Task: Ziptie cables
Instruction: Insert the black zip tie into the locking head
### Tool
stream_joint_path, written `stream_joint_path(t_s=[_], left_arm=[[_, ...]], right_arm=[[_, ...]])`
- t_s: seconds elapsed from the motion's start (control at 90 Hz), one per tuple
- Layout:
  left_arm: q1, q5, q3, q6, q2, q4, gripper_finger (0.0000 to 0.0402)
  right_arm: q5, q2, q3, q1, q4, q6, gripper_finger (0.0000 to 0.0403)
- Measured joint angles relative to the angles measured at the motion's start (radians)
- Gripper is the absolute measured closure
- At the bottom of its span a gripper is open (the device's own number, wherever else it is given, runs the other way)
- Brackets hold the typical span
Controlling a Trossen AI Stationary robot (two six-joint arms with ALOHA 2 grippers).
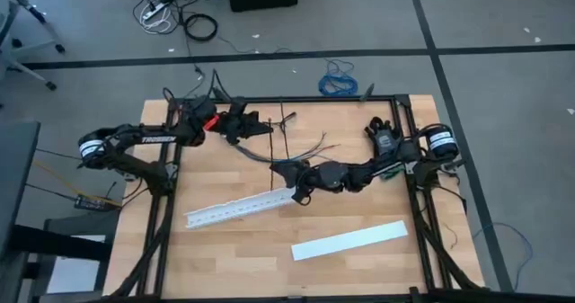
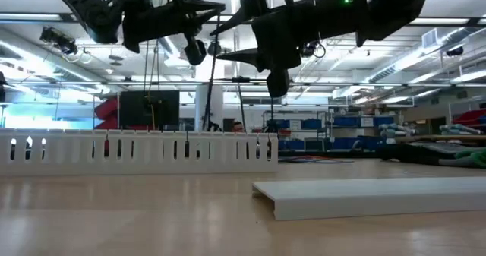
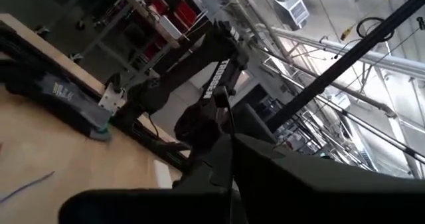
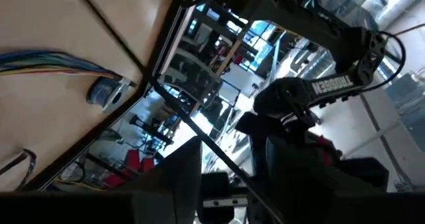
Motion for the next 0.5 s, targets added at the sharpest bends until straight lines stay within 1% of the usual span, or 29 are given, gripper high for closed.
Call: stream_joint_path(t_s=[0.211,0.367,0.5], left_arm=[[-0.006,0.0,0.09,0.086,0.0,-0.139,0.0401],[-0.006,0.001,0.139,0.109,0.0,-0.192,0.0401],[-0.001,0.018,0.176,0.113,0.0,-0.229,0.0401]], right_arm=[[-0.003,0.0,0.0,-0.02,0.001,-0.002,0.0242],[0.002,0.0,0.0,-0.018,0.001,0.014,0.0243],[0.034,0.0,0.0,-0.011,0.0,0.045,0.0243]])
